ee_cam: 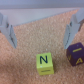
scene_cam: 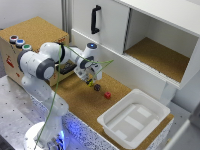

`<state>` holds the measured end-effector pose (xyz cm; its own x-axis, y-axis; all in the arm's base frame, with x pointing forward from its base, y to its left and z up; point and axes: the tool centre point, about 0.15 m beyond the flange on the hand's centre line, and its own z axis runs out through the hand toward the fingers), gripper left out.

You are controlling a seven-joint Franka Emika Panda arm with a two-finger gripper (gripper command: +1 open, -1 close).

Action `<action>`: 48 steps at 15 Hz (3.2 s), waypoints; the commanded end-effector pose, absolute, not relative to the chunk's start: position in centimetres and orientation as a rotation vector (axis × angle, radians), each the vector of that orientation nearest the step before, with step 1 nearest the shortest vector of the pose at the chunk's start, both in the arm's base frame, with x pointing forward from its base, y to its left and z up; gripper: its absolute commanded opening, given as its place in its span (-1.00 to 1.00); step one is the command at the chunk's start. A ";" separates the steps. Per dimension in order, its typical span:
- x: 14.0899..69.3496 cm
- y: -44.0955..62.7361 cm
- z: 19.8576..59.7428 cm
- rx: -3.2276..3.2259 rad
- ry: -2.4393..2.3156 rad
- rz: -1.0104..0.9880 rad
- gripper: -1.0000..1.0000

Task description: Close the cabinet drawer

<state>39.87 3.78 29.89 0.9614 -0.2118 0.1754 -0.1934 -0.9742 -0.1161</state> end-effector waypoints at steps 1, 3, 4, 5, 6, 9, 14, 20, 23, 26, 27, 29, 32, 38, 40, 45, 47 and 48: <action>36.0 7.2 35.8 -3.066 0.154 -0.278 1.00; 34.7 9.1 35.4 -3.127 0.049 -0.238 -1.00; 34.0 9.8 35.0 -3.147 0.022 -0.218 -1.00; 33.5 10.5 34.6 -3.164 -0.008 -0.218 -1.00; 33.1 11.2 34.4 -3.167 -0.026 -0.224 -1.00; 33.2 12.5 33.3 -3.170 -0.071 -0.214 -1.00; 33.5 16.8 32.3 -3.099 -0.104 -0.187 -1.00; 34.3 23.5 31.9 -2.950 -0.033 -0.141 -1.00; 34.6 26.9 32.2 -2.920 -0.105 -0.128 -1.00; 34.8 30.5 32.9 -2.892 -0.181 -0.135 -1.00; 34.6 31.4 33.2 -2.892 -0.207 -0.133 -1.00; 34.2 32.5 34.0 -2.910 -0.233 -0.152 -1.00; 33.5 29.9 34.8 -2.967 -0.132 -0.171 -1.00; 31.7 23.1 37.3 -3.131 0.037 -0.200 1.00; 31.3 22.2 37.4 -3.154 0.060 -0.192 1.00; 31.3 22.2 37.4 -3.154 0.060 -0.192 1.00; 31.3 22.2 37.4 -3.154 0.060 -0.192 1.00; 31.3 22.2 37.4 -3.154 0.060 -0.192 1.00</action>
<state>31.04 22.18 36.99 0.9899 -0.0256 0.1395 -0.0180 -0.9983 -0.0553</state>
